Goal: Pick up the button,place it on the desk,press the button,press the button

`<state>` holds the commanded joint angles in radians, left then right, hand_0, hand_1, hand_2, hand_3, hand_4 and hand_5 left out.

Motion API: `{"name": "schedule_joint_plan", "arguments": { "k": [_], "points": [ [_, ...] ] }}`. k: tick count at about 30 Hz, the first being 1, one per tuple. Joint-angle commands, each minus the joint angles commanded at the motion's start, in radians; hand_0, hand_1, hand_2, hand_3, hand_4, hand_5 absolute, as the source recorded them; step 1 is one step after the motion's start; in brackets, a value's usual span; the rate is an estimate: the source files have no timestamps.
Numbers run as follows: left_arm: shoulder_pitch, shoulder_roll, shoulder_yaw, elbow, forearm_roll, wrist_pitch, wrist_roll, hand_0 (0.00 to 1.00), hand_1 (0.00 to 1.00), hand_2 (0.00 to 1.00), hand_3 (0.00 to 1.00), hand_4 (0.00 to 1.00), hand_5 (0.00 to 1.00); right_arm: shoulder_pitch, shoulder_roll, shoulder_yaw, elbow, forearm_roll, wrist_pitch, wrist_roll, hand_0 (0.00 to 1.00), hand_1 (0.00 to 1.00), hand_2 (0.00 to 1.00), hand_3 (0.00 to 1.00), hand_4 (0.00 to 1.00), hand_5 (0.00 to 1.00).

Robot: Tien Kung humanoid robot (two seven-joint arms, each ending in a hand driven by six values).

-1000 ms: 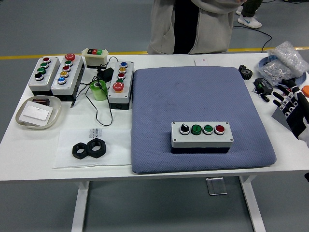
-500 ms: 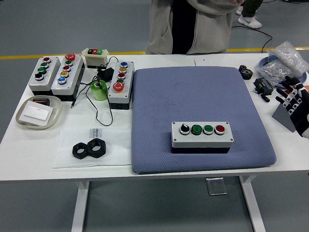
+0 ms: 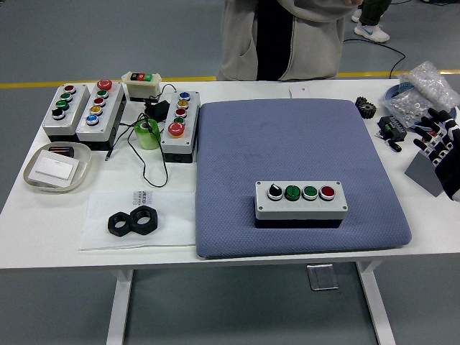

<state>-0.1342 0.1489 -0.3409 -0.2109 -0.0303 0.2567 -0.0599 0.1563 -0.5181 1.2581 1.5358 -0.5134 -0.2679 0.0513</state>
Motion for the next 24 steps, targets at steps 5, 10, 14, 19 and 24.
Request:
{"name": "schedule_joint_plan", "arguments": {
  "k": [5, 10, 14, 19, 24],
  "points": [
    [-0.001, -0.001, 0.002, 0.0, -0.003, -0.001, -0.001, 0.767, 0.827, 0.862, 0.826, 0.627, 0.998, 0.002, 0.001, 0.005, 0.003, 0.001, 0.0, 0.0, 0.948, 0.872, 0.891, 0.852, 0.622, 0.632],
    [-0.001, -0.002, 0.001, 0.0, -0.002, -0.001, -0.001, 0.769, 0.827, 0.862, 0.827, 0.627, 0.998, 0.008, 0.0, -0.002, 0.002, 0.003, -0.002, -0.001, 0.948, 0.872, 0.883, 0.851, 0.621, 0.636],
    [-0.001, -0.003, 0.0, 0.0, -0.001, 0.0, -0.001, 0.769, 0.827, 0.862, 0.827, 0.627, 0.998, 0.01, -0.002, -0.004, 0.003, 0.002, -0.004, 0.0, 0.948, 0.872, 0.883, 0.851, 0.621, 0.636],
    [0.001, -0.004, -0.006, 0.0, 0.012, -0.001, 0.003, 0.77, 0.827, 0.863, 0.826, 0.627, 0.998, 0.009, -0.003, -0.007, 0.005, 0.001, -0.006, -0.001, 0.946, 0.868, 0.885, 0.847, 0.614, 0.634],
    [0.006, -0.006, -0.009, 0.002, 0.016, 0.0, 0.003, 0.77, 0.827, 0.863, 0.826, 0.626, 0.998, 0.005, 0.0, -0.01, 0.003, 0.0, -0.007, -0.001, 0.943, 0.865, 0.88, 0.846, 0.612, 0.635]
  ]
}}
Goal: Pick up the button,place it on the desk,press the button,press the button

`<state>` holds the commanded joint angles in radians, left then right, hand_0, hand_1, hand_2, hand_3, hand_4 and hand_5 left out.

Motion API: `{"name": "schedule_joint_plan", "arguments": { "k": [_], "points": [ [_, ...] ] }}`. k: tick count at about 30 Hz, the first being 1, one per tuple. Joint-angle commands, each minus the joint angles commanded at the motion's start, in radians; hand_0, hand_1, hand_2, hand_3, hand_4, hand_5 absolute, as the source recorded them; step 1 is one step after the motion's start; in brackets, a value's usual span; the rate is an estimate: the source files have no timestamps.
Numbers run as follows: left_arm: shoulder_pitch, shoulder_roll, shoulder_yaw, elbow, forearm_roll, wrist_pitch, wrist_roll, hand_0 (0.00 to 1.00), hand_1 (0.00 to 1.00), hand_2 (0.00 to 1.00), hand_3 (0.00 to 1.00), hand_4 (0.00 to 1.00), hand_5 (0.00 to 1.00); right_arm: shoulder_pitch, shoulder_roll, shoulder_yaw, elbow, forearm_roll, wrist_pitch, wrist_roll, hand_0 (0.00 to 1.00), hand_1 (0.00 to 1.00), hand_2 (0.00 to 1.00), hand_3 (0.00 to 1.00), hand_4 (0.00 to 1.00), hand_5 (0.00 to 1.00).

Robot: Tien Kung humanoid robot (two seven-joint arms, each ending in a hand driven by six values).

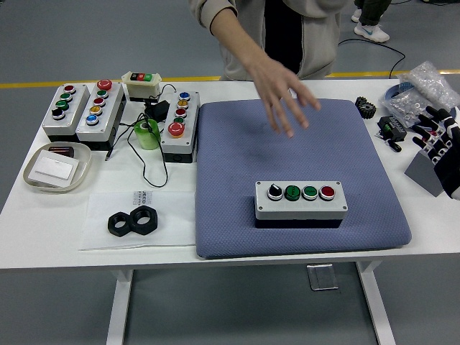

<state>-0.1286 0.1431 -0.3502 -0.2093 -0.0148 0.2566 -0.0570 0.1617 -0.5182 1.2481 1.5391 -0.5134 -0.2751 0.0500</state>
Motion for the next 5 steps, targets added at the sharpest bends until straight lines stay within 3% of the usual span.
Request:
{"name": "schedule_joint_plan", "arguments": {
  "k": [5],
  "points": [
    [0.008, -0.004, -0.005, 0.004, -0.002, 0.003, -0.001, 0.77, 0.827, 0.863, 0.826, 0.626, 0.998, -0.004, 0.002, -0.009, -0.002, 0.001, -0.004, 0.001, 0.943, 0.865, 0.88, 0.846, 0.612, 0.635]
  ]
}}
